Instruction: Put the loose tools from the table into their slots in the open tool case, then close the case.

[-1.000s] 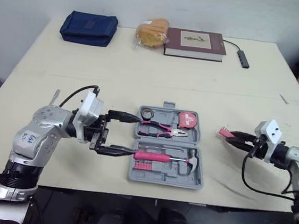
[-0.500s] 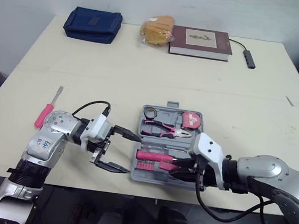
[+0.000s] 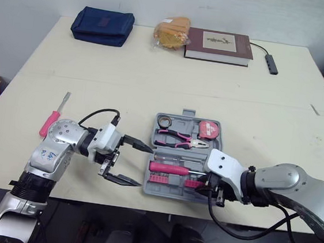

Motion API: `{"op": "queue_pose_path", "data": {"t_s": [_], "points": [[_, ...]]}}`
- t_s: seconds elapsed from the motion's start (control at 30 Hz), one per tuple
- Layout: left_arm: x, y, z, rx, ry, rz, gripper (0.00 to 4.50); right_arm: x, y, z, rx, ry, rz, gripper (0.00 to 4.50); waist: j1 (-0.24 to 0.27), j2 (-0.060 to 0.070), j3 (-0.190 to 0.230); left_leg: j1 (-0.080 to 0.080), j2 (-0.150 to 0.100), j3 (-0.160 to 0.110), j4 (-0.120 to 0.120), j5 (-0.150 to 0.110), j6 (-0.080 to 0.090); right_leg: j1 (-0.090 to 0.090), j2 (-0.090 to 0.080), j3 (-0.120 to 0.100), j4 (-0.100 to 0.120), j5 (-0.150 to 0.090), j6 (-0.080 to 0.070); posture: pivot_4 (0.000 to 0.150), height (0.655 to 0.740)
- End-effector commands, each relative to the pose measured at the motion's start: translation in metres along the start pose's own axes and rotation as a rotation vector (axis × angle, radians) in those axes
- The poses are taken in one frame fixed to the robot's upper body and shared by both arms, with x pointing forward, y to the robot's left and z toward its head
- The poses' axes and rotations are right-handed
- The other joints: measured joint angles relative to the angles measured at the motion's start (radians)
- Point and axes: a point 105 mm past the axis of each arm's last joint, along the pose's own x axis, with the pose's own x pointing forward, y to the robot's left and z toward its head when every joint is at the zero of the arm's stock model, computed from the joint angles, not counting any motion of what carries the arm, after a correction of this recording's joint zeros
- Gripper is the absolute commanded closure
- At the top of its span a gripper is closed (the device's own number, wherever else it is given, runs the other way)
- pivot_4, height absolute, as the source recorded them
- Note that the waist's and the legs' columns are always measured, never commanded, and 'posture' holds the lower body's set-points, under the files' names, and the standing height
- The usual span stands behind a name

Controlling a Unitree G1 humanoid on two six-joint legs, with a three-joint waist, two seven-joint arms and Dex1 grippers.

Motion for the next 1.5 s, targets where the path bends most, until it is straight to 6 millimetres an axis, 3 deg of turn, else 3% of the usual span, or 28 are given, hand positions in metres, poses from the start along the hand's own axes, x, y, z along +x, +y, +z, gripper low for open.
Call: {"op": "queue_pose_path", "data": {"t_s": [0.03,0.47,1.13,1.17,1.3,1.5], "points": [[0.003,-0.002,0.003,0.024,-0.004,0.000,0.00,0.001,-0.004,0.006,-0.033,-0.015,-0.008,3.79,0.000,0.000,0.000,0.000,0.000,0.000,0.000,0.000,0.000,0.000,0.000,-0.002,0.000,0.000,0.000,0.150,0.7400],[0.004,-0.004,0.002,0.020,0.005,0.013,0.00,0.011,-0.001,0.015,-0.066,-0.024,0.058,3.79,-0.001,0.000,0.000,0.000,0.000,0.000,0.000,0.000,0.000,0.000,0.000,-0.005,0.001,0.000,0.000,0.150,0.7400],[0.008,-0.004,-0.001,0.019,-0.001,0.037,0.00,0.018,-0.003,0.010,-0.010,0.001,0.078,3.79,-0.006,-0.001,0.000,0.001,0.000,0.000,0.001,0.000,0.000,0.000,0.000,-0.005,0.001,0.000,0.000,0.150,0.7400],[0.008,-0.004,-0.001,0.019,-0.001,0.039,0.00,0.016,0.001,0.011,-0.017,-0.006,0.101,2.79,-0.007,-0.001,0.000,0.001,0.000,0.000,0.001,0.000,0.000,0.000,0.000,-0.005,0.001,0.000,0.000,0.150,0.7400],[0.008,-0.004,-0.001,0.017,-0.002,0.044,0.00,0.004,0.002,0.031,-0.094,-0.117,0.100,1.05,-0.005,-0.001,0.000,0.000,0.000,0.000,0.001,0.000,0.000,0.000,0.000,-0.006,0.001,0.000,0.000,0.150,0.7400],[0.006,-0.008,-0.003,0.000,-0.001,0.049,0.00,-0.021,0.008,0.030,-0.142,-0.126,0.135,1.05,0.001,-0.001,0.000,0.000,0.000,0.000,0.001,0.000,0.000,0.000,0.000,-0.006,0.001,0.000,0.000,0.150,0.7400]]}}
